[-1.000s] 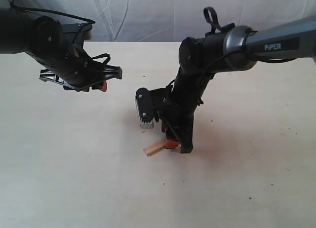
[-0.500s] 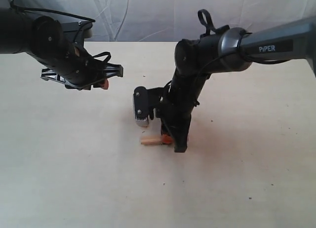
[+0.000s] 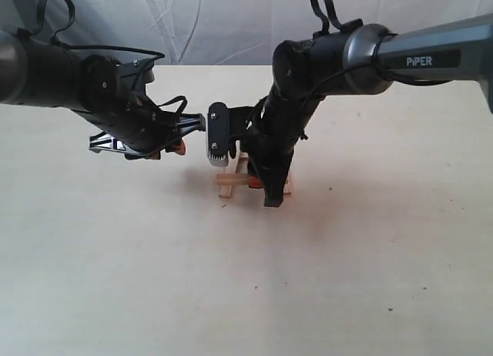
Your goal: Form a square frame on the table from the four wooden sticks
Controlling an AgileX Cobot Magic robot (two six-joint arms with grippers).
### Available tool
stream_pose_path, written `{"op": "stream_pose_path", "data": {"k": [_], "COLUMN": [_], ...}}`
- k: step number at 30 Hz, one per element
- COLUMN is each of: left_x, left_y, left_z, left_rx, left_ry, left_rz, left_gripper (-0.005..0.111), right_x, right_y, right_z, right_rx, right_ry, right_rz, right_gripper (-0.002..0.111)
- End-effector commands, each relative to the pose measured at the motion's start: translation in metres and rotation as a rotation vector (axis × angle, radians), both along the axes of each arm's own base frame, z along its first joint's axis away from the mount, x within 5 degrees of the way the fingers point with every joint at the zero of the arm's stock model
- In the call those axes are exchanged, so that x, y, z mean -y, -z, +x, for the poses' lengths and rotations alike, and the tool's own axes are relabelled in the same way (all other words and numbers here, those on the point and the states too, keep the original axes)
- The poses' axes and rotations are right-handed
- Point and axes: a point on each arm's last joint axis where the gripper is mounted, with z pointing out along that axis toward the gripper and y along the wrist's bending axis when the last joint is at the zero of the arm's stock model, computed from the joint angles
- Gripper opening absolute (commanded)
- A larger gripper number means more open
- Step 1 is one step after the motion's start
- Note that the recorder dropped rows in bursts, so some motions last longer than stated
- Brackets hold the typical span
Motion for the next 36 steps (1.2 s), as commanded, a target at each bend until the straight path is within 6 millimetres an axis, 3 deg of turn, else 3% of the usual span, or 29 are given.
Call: {"op": "stream_pose_path", "data": {"k": [1, 15, 17, 22, 28, 32, 36], "left_x": [0.012, 0.018, 0.018, 0.018, 0.020, 0.020, 0.022], "left_y": [0.010, 0.020, 0.020, 0.020, 0.020, 0.019, 0.018], "left_z": [0.000, -0.002, -0.002, -0.002, -0.001, -0.001, 0.001], "left_rx": [0.005, -0.033, -0.035, -0.035, -0.042, -0.034, -0.028], "left_ry": [-0.008, -0.036, -0.036, -0.036, -0.081, -0.089, -0.126], "left_rz": [-0.033, -0.066, -0.065, -0.065, -0.110, -0.118, -0.155], "left_gripper": [0.042, 0.042, 0.042, 0.042, 0.042, 0.042, 0.042], "right_x": [0.001, 0.000, 0.000, -0.001, -0.001, 0.015, 0.047], "right_y": [0.014, 0.016, 0.016, 0.016, -0.002, -0.020, -0.022], "right_z": [0.006, 0.009, 0.009, 0.008, 0.008, 0.013, 0.024], "right_rx": [-0.003, 0.000, 0.000, -0.013, 0.011, 0.002, -0.077], "right_ry": [0.045, 0.133, 0.133, 0.146, 0.185, 0.355, 0.595], "right_rz": [-0.005, 0.023, 0.023, 0.036, 0.065, 0.067, 0.035], "right_gripper": [-0.001, 0.000, 0.009, 0.044, 0.041, 0.041, 0.040]}}
